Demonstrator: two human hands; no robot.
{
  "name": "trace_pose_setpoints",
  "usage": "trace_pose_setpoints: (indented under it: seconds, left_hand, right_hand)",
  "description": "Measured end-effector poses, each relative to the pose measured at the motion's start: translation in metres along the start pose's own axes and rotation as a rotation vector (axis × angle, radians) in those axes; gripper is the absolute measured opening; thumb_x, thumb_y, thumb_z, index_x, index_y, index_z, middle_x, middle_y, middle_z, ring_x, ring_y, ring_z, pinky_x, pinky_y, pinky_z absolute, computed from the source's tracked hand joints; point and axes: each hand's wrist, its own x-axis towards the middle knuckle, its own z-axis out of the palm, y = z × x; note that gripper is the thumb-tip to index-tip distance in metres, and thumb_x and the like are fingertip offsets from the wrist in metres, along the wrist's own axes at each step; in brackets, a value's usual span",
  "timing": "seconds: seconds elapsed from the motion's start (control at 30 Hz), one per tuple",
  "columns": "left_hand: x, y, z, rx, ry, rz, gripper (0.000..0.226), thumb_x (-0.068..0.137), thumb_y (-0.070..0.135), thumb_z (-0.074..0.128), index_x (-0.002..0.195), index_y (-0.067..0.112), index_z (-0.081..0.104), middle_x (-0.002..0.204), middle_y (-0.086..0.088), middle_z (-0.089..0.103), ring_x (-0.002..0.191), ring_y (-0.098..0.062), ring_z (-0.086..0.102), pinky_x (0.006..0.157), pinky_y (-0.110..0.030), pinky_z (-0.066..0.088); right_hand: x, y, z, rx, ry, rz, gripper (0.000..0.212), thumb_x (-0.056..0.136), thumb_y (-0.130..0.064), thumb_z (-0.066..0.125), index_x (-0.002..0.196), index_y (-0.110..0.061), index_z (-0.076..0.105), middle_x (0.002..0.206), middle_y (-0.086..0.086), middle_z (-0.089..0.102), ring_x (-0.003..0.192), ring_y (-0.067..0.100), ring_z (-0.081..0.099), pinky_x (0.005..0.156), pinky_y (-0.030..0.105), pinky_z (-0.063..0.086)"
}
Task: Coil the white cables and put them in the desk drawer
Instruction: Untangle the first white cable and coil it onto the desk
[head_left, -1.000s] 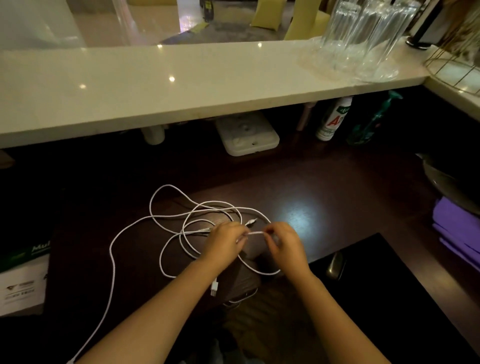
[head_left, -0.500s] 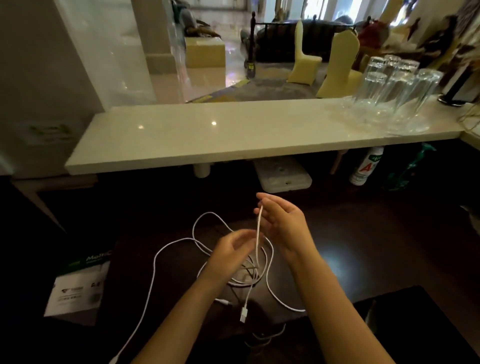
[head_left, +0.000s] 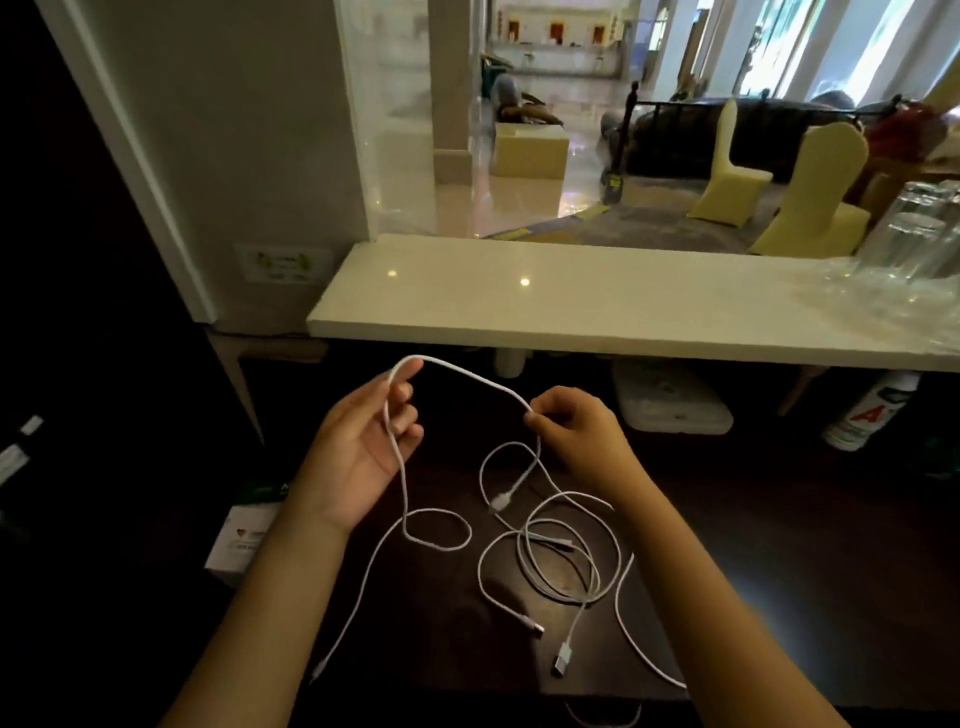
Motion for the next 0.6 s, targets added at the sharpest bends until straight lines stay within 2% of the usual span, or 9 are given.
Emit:
trace_pose_setpoints:
  seconds: [0.1, 0.2, 0.27, 0.4, 0.5, 0.53, 0.6]
  left_hand:
    - [-0.004, 0.024, -0.014, -0.050, 0.075, 0.075, 0.045, 0.054, 0.033, 0.081, 0.095, 0.015, 0.074, 0.067, 0.012, 0.064, 0.049, 0.000, 0.050, 0.056, -0.012, 0.047]
    - [-0.011, 0.043, -0.028, -0.110, 0.183, 0.090, 0.027, 0.071, 0.030, 0.061, 0.088, 0.014, 0.075, 0.066, 0.012, 0.065, 0.048, 0.000, 0.049, 0.054, -0.012, 0.046]
    - [-0.015, 0.048, -0.036, -0.025, 0.228, 0.036, 0.029, 0.076, 0.029, 0.053, 0.085, 0.014, 0.076, 0.063, 0.011, 0.063, 0.047, -0.001, 0.048, 0.052, -0.013, 0.047]
    - [-0.024, 0.044, -0.044, 0.239, 0.244, -0.049, 0.036, 0.091, 0.015, 0.042, 0.077, 0.012, 0.075, 0.055, 0.008, 0.054, 0.044, -0.002, 0.044, 0.047, -0.015, 0.042]
    - [-0.031, 0.041, -0.047, 0.448, 0.231, -0.116, 0.033, 0.093, 0.010, 0.041, 0.084, 0.012, 0.072, 0.058, 0.008, 0.056, 0.047, -0.002, 0.047, 0.050, -0.014, 0.043]
    - [-0.032, 0.039, -0.046, 0.476, 0.226, -0.125, 0.032, 0.093, 0.008, 0.042, 0.085, 0.013, 0.072, 0.059, 0.008, 0.057, 0.048, -0.002, 0.049, 0.051, -0.014, 0.044]
    - [-0.029, 0.034, -0.041, 0.430, 0.241, -0.111, 0.028, 0.092, 0.006, 0.043, 0.090, 0.013, 0.070, 0.064, 0.006, 0.063, 0.052, -0.002, 0.054, 0.054, -0.014, 0.048]
  right_hand:
    - [0.001, 0.001, 0.010, 0.206, -0.075, 0.076, 0.009, 0.088, -0.009, 0.059, 0.079, -0.013, 0.060, 0.068, 0.001, 0.065, 0.060, 0.010, 0.065, 0.067, 0.029, 0.053]
    - [0.001, 0.001, 0.012, 0.405, -0.049, 0.151, 0.006, 0.088, -0.006, 0.058, 0.086, -0.005, 0.064, 0.062, 0.004, 0.057, 0.045, -0.001, 0.056, 0.044, 0.017, 0.046]
    - [0.004, 0.004, 0.010, 0.413, 0.044, 0.177, 0.009, 0.087, -0.010, 0.061, 0.087, -0.004, 0.068, 0.059, 0.002, 0.057, 0.046, -0.001, 0.054, 0.042, 0.015, 0.044]
    - [0.016, 0.015, 0.004, 0.243, 0.235, 0.201, 0.014, 0.085, -0.020, 0.065, 0.088, -0.009, 0.073, 0.067, 0.005, 0.067, 0.062, 0.014, 0.061, 0.060, 0.031, 0.050]
    - [0.019, 0.020, 0.000, 0.140, 0.264, 0.229, 0.015, 0.086, -0.019, 0.063, 0.093, -0.009, 0.073, 0.086, 0.013, 0.072, 0.082, 0.023, 0.067, 0.077, 0.037, 0.053]
    - [0.020, 0.019, 0.000, 0.036, 0.219, 0.223, 0.017, 0.087, -0.015, 0.060, 0.097, -0.007, 0.072, 0.093, 0.015, 0.072, 0.088, 0.025, 0.066, 0.081, 0.035, 0.051]
    - [0.020, 0.012, 0.002, -0.305, -0.051, 0.195, 0.026, 0.088, -0.007, 0.052, 0.109, -0.004, 0.067, 0.107, 0.018, 0.069, 0.101, 0.031, 0.063, 0.086, 0.033, 0.047]
